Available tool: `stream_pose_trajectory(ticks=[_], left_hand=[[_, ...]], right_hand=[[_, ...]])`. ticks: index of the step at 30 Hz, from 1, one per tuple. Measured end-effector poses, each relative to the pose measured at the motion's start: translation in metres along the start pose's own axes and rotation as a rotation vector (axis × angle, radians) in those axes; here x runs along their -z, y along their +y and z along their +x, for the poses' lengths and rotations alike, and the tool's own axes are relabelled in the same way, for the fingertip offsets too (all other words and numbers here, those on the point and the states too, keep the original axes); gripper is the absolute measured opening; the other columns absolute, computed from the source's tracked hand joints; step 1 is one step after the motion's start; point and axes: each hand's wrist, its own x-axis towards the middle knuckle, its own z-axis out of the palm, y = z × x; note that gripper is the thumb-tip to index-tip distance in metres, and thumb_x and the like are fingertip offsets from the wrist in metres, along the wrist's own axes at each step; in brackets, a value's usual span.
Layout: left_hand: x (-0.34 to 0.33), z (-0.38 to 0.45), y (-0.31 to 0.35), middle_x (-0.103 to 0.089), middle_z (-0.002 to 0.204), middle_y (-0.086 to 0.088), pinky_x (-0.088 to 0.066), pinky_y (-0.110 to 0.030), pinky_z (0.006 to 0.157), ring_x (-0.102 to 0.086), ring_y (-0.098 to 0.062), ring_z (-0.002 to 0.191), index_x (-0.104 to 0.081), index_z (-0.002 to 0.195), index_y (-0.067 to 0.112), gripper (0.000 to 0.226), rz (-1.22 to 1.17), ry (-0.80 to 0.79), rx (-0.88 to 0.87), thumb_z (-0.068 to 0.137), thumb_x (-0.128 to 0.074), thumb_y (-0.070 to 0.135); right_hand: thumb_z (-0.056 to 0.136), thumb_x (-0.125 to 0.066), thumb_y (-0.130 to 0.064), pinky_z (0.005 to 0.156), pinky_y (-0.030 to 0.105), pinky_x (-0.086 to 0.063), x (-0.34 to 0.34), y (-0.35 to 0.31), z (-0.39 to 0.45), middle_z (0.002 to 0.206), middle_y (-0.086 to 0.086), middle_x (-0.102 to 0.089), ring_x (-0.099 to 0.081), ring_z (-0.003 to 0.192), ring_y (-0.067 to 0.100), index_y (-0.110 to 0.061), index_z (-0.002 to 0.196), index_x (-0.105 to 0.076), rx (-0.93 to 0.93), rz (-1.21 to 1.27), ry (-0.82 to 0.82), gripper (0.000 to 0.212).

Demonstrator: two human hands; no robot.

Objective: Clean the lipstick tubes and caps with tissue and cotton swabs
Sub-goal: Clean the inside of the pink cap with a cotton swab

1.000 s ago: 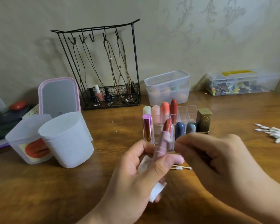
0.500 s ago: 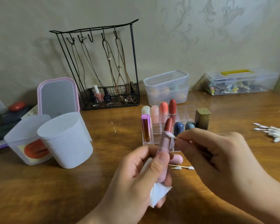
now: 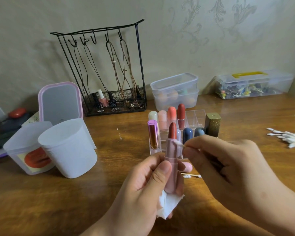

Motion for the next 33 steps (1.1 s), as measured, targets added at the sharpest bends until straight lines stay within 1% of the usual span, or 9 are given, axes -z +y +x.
stream_pose_trajectory(ticks=[4, 7, 13, 18, 19, 23, 25, 28, 33], left_hand=[[-0.001, -0.001, 0.0, -0.063, 0.066, 0.003, -0.045, -0.025, 0.044, -0.056, -0.019, 0.059, -0.073, 0.09, 0.037, 0.025, 0.046, 0.039, 0.005, 0.076, -0.058, 0.053], [-0.001, 0.0, 0.001, -0.06, 0.066, 0.0, -0.045, -0.026, 0.045, -0.055, -0.02, 0.059, -0.073, 0.093, 0.034, 0.028, 0.065, 0.04, 0.014, 0.079, -0.057, 0.054], [-0.003, 0.001, 0.0, -0.069, 0.07, 0.008, -0.049, -0.024, 0.049, -0.064, -0.012, 0.064, -0.073, 0.087, 0.045, 0.023, 0.09, 0.094, 0.038, 0.077, -0.057, 0.059], [0.001, 0.005, -0.003, -0.075, 0.083, 0.004, -0.051, -0.025, 0.069, -0.071, -0.007, 0.079, -0.075, 0.077, 0.046, 0.024, -0.071, 0.2, 0.071, 0.067, -0.055, 0.036], [0.0, 0.005, -0.004, -0.075, 0.083, 0.002, -0.049, -0.025, 0.069, -0.071, -0.009, 0.077, -0.077, 0.08, 0.041, 0.025, -0.072, 0.207, 0.078, 0.068, -0.056, 0.034], [-0.005, 0.004, 0.001, -0.06, 0.064, -0.015, -0.041, -0.023, 0.038, -0.056, -0.018, 0.047, -0.072, 0.094, 0.002, 0.023, -0.317, 0.211, 0.085, 0.076, -0.067, 0.015], [-0.004, 0.004, 0.004, -0.057, 0.063, -0.014, -0.036, -0.023, 0.038, -0.051, -0.017, 0.048, -0.073, 0.09, 0.005, 0.02, -0.362, 0.16, 0.092, 0.074, -0.068, 0.017], [0.002, 0.004, 0.006, -0.058, 0.07, -0.01, -0.034, -0.023, 0.042, -0.047, -0.014, 0.055, -0.068, 0.102, 0.014, 0.031, -0.42, 0.028, 0.131, 0.075, -0.071, 0.03], [0.004, 0.002, 0.002, -0.063, 0.073, -0.007, -0.036, -0.022, 0.043, -0.051, -0.011, 0.055, -0.068, 0.101, 0.019, 0.042, -0.39, -0.057, 0.16, 0.065, -0.086, 0.03]], right_hand=[[0.095, -0.059, -0.03, 0.046, 0.021, -0.042, 0.001, 0.0, 0.0, 0.062, -0.015, -0.054, -0.049, 0.051, 0.004, -0.023, 0.086, -0.068, 0.039, 0.009, -0.061, 0.015], [0.094, -0.062, -0.026, 0.046, 0.015, -0.039, 0.002, 0.001, 0.001, 0.059, -0.018, -0.051, -0.047, 0.05, 0.001, -0.021, 0.084, -0.068, 0.025, 0.012, -0.014, 0.012], [0.095, -0.057, -0.031, 0.046, 0.024, -0.043, -0.001, 0.003, -0.001, 0.061, -0.011, -0.056, -0.051, 0.051, 0.008, -0.021, 0.083, -0.068, 0.026, 0.015, -0.029, 0.019], [0.096, -0.054, -0.037, 0.045, 0.031, -0.048, -0.005, 0.002, -0.004, 0.066, -0.007, -0.064, -0.058, 0.052, 0.013, -0.023, 0.089, -0.07, -0.003, 0.007, -0.026, 0.022], [0.095, -0.053, -0.038, 0.044, 0.032, -0.047, -0.005, 0.002, -0.004, 0.064, -0.008, -0.062, -0.057, 0.051, 0.013, -0.024, 0.087, -0.07, -0.014, -0.006, -0.014, 0.024], [0.094, -0.056, -0.035, 0.044, 0.03, -0.046, -0.006, 0.001, -0.004, 0.065, -0.01, -0.062, -0.057, 0.052, 0.011, -0.025, 0.088, -0.071, 0.015, -0.013, 0.019, 0.019], [0.093, -0.059, -0.033, 0.044, 0.029, -0.047, -0.006, 0.0, -0.003, 0.067, -0.011, -0.064, -0.058, 0.053, 0.01, -0.026, 0.09, -0.07, 0.021, -0.023, 0.057, 0.013], [0.09, -0.066, -0.029, 0.045, 0.028, -0.048, -0.007, 0.0, -0.002, 0.068, -0.012, -0.065, -0.06, 0.055, 0.007, -0.027, 0.09, -0.07, 0.024, -0.016, 0.087, 0.005], [0.09, -0.065, -0.032, 0.047, 0.024, -0.047, -0.006, -0.001, -0.003, 0.067, -0.013, -0.066, -0.06, 0.056, 0.001, -0.026, 0.091, -0.073, 0.01, -0.006, 0.106, 0.011]])
